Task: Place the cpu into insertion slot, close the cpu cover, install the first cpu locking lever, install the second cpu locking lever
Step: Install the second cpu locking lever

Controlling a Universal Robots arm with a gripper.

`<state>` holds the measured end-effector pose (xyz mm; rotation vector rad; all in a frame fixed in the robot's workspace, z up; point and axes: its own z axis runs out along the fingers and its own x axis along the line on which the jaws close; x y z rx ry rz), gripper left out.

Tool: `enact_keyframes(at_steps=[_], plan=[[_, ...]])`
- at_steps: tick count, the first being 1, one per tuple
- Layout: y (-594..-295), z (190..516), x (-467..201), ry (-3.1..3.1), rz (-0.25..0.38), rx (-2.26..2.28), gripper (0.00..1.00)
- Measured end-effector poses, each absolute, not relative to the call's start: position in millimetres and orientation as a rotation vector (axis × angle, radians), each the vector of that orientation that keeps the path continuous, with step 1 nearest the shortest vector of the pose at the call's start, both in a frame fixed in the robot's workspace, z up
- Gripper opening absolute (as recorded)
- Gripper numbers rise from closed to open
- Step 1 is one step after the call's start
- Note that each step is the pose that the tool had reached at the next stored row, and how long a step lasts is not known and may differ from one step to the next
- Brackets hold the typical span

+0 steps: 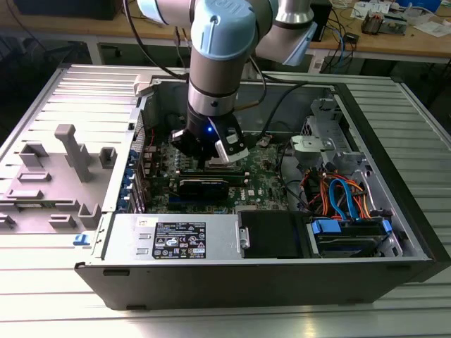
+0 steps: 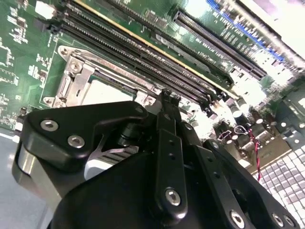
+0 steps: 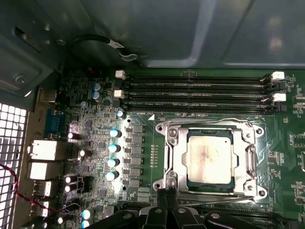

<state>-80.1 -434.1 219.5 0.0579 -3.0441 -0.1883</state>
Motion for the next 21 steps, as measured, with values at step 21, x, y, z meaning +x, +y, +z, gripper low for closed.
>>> enact_keyframes(at_steps=[21], plan=[[-435, 212, -82, -3.045, -0.165, 0.062, 0.11]])
